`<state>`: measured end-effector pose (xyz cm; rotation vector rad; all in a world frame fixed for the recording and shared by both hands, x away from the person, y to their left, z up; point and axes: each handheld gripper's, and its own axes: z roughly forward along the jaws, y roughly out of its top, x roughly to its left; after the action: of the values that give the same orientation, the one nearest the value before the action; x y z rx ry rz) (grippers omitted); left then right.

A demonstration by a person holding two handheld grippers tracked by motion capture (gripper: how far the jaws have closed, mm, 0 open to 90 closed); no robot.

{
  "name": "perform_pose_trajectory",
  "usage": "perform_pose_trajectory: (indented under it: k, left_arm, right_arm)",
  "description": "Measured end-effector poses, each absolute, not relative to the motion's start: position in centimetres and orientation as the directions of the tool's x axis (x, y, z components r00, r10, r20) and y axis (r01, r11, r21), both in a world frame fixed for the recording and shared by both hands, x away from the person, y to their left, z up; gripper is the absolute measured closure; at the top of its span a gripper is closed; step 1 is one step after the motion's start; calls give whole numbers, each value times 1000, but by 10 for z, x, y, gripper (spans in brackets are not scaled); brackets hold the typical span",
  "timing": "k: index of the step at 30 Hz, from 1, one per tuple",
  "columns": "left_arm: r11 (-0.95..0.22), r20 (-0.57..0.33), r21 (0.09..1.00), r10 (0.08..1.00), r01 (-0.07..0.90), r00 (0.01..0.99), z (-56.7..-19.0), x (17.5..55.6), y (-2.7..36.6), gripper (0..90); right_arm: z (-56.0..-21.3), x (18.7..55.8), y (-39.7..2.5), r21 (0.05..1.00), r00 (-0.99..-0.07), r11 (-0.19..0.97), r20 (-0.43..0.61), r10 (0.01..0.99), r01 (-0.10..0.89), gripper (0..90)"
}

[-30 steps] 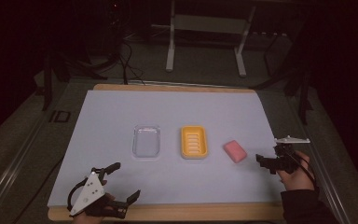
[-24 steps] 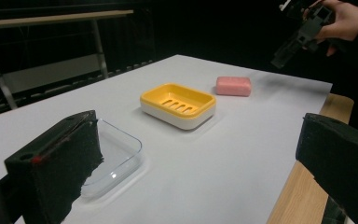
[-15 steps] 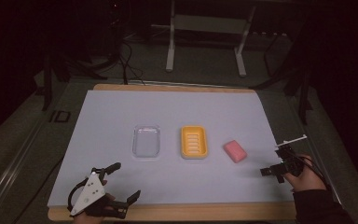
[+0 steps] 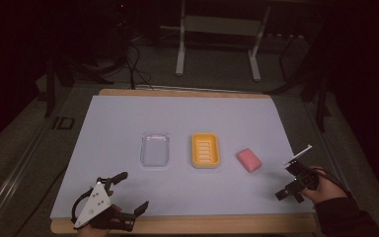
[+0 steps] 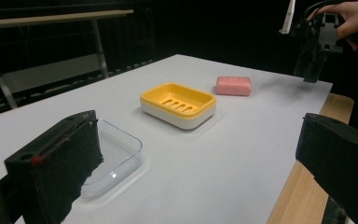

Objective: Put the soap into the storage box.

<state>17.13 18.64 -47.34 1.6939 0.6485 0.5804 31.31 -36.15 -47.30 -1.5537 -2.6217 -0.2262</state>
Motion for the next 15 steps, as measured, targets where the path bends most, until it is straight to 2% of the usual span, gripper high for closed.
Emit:
perform_pose_trajectory:
  k: [15]
  left_arm:
    - [-167, 31, 979, 685, 115, 728, -473, 171, 187, 3]
  right_arm:
    - [-475, 309, -348, -21, -580, 589, 154, 800, 808, 139]
